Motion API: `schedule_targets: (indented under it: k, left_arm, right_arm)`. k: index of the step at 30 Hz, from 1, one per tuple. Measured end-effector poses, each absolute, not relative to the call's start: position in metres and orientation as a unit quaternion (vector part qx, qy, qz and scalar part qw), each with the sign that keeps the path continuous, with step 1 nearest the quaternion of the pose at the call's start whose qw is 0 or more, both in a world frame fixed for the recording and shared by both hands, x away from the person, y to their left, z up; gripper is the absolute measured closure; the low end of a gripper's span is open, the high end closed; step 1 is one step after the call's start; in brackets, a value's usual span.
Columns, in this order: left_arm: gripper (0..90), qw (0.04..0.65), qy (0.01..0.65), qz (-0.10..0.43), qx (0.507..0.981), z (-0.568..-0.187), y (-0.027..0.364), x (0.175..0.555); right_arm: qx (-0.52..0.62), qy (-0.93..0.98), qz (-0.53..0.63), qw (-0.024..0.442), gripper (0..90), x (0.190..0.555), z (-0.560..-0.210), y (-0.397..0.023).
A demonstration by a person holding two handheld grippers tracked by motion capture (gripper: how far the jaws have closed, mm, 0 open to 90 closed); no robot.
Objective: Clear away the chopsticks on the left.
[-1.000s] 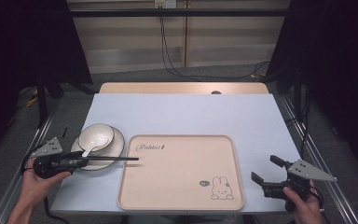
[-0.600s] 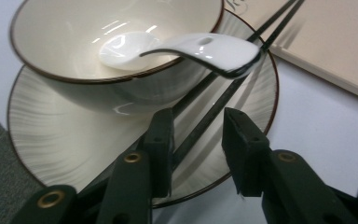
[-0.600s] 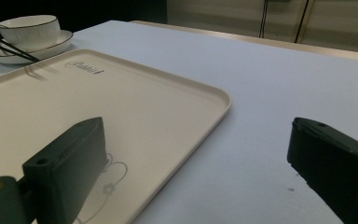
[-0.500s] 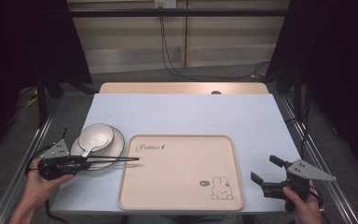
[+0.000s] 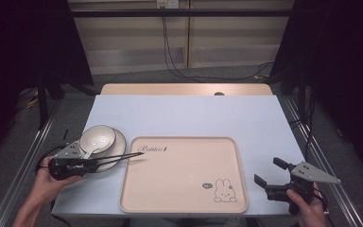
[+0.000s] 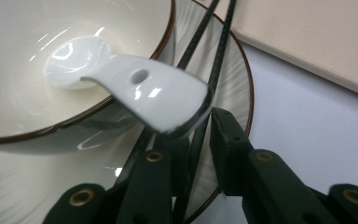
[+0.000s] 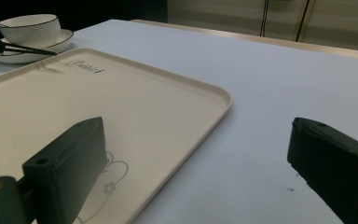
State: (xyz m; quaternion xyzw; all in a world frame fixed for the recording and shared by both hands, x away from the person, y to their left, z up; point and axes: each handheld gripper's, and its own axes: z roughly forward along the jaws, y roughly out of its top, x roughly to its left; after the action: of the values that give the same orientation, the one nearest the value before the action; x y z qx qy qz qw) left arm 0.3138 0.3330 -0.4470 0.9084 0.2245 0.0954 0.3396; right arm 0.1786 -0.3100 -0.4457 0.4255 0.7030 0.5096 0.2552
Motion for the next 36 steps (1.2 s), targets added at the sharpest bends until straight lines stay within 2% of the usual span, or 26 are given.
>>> schedule_targets:
  k: [6, 21, 36]
  left_arm:
    - [85.1, 0.334, 0.221, 0.081, 0.913, -0.447, 0.330, 0.315]
    - [85.8, 0.358, 0.251, 0.051, 0.898, -0.436, 0.331, 0.309]
    - [86.0, 0.405, 0.319, 0.031, 0.857, -0.424, 0.330, 0.283]
  right_arm:
    - [0.425, 0.703, 0.508, 0.258, 4.2, 0.179, -0.446, -0.311]
    - [0.426, 0.704, 0.507, 0.256, 4.2, 0.179, -0.446, -0.310]
    - [0.425, 0.704, 0.510, 0.252, 4.2, 0.178, -0.446, -0.310]
